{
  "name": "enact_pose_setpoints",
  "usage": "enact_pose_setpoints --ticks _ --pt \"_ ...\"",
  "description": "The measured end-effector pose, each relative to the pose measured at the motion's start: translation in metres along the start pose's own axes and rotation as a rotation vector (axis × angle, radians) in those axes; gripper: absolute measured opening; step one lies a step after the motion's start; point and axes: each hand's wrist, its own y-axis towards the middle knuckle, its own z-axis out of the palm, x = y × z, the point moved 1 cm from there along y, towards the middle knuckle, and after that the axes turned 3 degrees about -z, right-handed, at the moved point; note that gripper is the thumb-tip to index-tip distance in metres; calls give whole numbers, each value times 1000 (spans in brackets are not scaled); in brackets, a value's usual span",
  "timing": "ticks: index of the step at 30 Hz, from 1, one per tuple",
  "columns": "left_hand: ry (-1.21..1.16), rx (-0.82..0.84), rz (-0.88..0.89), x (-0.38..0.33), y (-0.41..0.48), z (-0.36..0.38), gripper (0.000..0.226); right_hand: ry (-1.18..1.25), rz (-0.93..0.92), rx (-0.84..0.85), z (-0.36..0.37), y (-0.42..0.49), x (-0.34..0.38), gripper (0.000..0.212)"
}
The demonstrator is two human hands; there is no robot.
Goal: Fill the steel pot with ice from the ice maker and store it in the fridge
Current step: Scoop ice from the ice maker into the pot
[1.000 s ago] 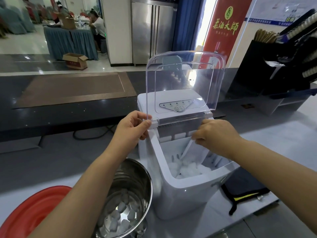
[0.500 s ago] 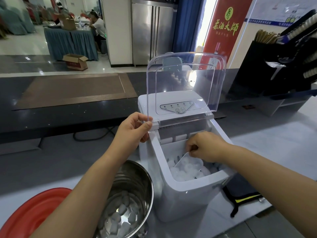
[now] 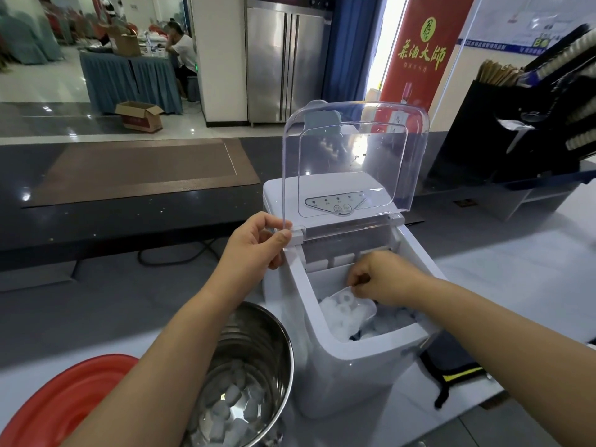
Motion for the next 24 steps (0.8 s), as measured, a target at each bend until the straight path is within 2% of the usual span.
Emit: enact_pose_setpoints --ticks 8,19,24 --pt "-15 14 -15 1 3 -1 7 79 74 -26 -7 -4 -1 13" --pt "8 18 -31 -3 -1 -3 9 248 177 -148 -16 -16 0 13" --pt "15 26 -40 -5 -1 -4 9 330 248 -189 -16 -22 0 27"
